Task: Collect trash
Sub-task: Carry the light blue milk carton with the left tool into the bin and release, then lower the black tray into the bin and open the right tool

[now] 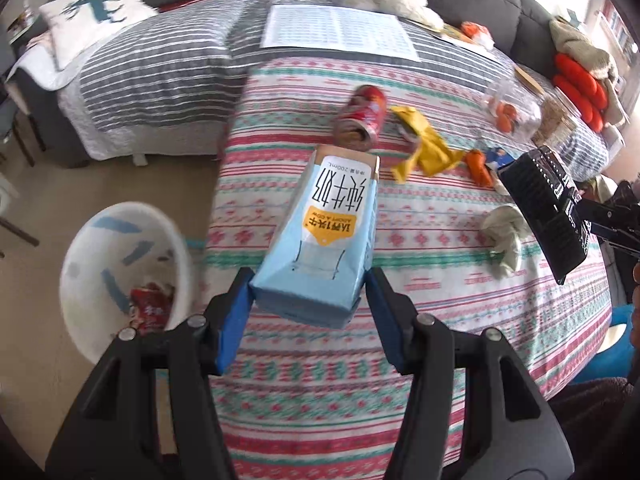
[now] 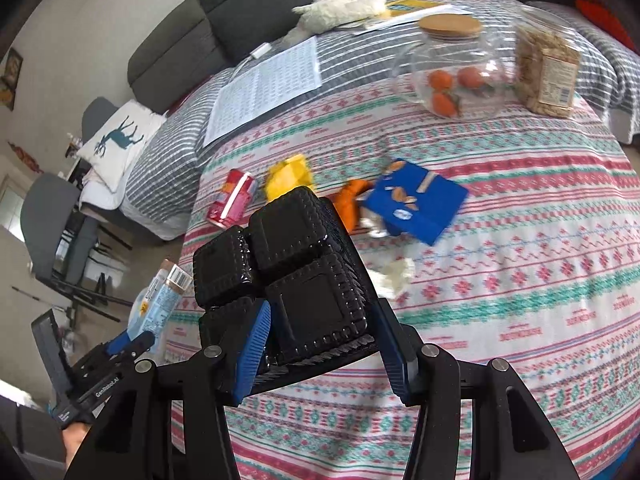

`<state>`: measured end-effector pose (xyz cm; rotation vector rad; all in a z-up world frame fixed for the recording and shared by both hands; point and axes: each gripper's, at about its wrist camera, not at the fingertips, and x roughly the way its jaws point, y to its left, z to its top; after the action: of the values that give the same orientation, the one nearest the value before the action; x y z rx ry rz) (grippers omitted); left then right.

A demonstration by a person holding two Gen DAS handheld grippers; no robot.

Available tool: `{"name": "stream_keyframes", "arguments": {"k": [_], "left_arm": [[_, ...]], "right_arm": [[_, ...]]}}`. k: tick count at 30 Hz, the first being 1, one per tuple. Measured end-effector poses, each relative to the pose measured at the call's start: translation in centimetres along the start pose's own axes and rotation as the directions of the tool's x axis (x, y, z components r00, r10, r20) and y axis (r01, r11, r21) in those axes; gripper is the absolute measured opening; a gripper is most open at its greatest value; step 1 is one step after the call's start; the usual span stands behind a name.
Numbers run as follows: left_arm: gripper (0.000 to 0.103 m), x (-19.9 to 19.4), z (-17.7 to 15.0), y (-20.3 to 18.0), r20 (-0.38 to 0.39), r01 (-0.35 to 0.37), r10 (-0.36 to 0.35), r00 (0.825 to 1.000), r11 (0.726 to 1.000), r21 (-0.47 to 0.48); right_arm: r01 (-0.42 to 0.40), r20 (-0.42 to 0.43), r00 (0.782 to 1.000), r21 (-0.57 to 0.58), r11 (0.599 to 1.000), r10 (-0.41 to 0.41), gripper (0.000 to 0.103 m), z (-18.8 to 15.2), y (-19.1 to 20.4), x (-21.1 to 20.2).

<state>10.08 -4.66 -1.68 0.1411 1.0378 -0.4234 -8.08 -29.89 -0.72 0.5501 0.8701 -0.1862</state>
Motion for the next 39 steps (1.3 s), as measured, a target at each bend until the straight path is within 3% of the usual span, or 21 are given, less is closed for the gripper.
{"name": "stream_keyframes", "arguments": {"k": [14, 19, 28, 29, 32, 33, 39], "left_arm": [[0.059, -1.9, -2.8, 10.5, -0.003, -0.125, 0.126, 0.992, 0.978, -0.165], [0.059, -1.3, -3.7, 13.7, -0.028, -0.206, 0.205, 0.978, 0.959, -0.194], [0.059, 0.0, -3.9, 16.1, -0.032, -0.275, 0.274, 0.961, 0.943, -0.188], [0.06, 0.1, -3.8, 16.2, -0.03, -0.287, 0.287, 0.957, 0.939, -0.187], [0.093, 0.0, -3.9, 16.7, -0.045, -0.342, 0.34, 0.939, 0.919, -0.197], [0.097, -0.1, -3.9, 16.8, -0.044, -0.353, 0.352, 0.935, 0.914, -0.2], [0.1, -0.9, -4.9, 18.6, -0.104, -0.386, 0.372, 0.922, 0.895, -0.223]], "right_arm": [[-0.032, -0.069, 0.997, -0.142, 0.989, 0.022, 0.053, -0.7, 9.3, 5.3], [-0.039, -0.094, 0.995, -0.177, 0.983, 0.022, 0.053, -1.2, 12.0, 7.1], [-0.055, -0.128, 0.991, -0.202, 0.978, 0.03, 0.053, -2.1, 15.5, 9.8], [-0.056, -0.131, 0.991, -0.203, 0.978, 0.029, 0.053, -2.2, 15.8, 10.0], [-0.055, -0.138, 0.99, -0.206, 0.977, 0.026, 0.053, -2.5, 16.5, 10.7], [-0.055, -0.14, 0.99, -0.208, 0.977, 0.026, 0.053, -2.5, 16.6, 10.9], [-0.065, -0.147, 0.989, -0.245, 0.967, 0.029, 0.053, -3.1, 18.9, 12.0]]}}
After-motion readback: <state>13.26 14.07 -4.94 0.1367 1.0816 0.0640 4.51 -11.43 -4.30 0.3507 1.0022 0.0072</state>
